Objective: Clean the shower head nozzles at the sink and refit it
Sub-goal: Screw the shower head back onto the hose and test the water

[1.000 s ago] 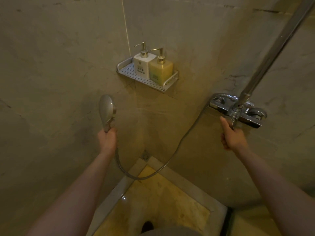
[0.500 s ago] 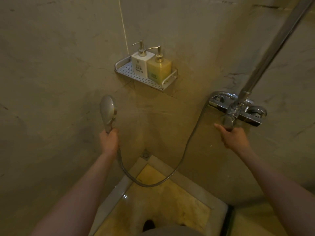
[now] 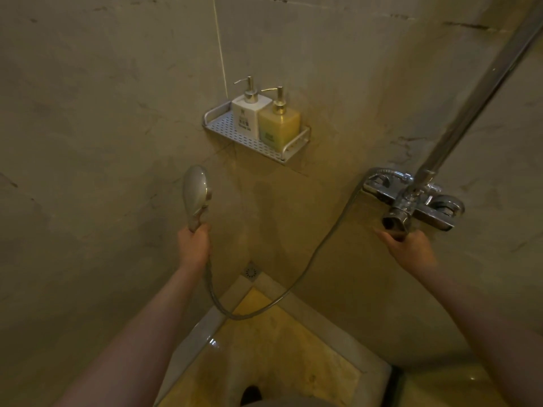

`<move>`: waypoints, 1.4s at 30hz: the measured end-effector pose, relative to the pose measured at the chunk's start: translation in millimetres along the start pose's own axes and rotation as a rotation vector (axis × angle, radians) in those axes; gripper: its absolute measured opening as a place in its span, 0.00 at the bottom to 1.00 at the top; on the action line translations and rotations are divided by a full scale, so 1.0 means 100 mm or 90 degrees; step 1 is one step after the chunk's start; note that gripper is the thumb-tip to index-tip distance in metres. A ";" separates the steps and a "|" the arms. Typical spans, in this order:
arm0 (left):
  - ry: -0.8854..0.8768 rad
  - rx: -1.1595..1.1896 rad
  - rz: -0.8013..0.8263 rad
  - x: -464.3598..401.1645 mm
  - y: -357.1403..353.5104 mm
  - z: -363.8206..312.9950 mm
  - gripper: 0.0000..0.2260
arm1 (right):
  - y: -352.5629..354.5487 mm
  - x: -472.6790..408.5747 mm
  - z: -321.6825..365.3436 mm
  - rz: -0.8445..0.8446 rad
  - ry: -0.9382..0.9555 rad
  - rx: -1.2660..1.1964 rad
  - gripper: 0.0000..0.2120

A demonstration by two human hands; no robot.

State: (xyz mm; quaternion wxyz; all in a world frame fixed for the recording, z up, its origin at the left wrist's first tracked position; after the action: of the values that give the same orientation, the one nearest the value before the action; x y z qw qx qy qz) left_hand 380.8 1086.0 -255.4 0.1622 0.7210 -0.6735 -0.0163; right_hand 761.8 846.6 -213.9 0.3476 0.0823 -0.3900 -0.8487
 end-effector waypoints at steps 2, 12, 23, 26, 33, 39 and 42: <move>-0.002 -0.018 0.012 0.04 -0.04 0.00 0.10 | 0.00 -0.04 -0.03 0.004 -0.009 0.011 0.14; -0.035 0.015 0.113 0.55 -0.25 -0.28 0.10 | 0.00 0.10 -0.01 -0.006 -0.033 -0.034 0.15; -0.214 0.126 0.443 1.54 -0.98 -1.31 0.04 | 0.05 0.93 0.41 0.169 -0.064 0.014 0.40; -0.245 0.179 0.550 1.85 -1.19 -1.62 0.05 | 0.25 1.05 0.84 0.189 0.093 -0.037 0.33; -0.394 0.144 0.609 2.42 -1.60 -2.34 0.05 | 0.91 1.15 1.30 0.027 0.224 -0.272 0.22; -0.641 -0.032 0.565 2.59 -1.82 -3.06 0.14 | 1.64 1.22 1.36 -0.066 0.190 -0.254 0.15; -0.746 -0.119 0.498 2.55 -1.84 -3.45 0.14 | 2.04 1.23 1.41 -0.099 0.166 -0.225 0.12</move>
State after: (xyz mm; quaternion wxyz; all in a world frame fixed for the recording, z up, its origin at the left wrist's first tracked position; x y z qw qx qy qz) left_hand 665.4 917.7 74.1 -0.1716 0.2816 -0.8552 -0.3999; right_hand 719.0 759.1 45.2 0.3374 0.1587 -0.1796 -0.9103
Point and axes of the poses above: each hand's wrist, its own x-axis away from the middle knuckle, its own y-axis out of the back of the hand, z = x × y, the point moved 2 cm from there along -x, towards the middle knuckle, and after that the axes turned 2 degrees about -x, right-handed, at the moved point
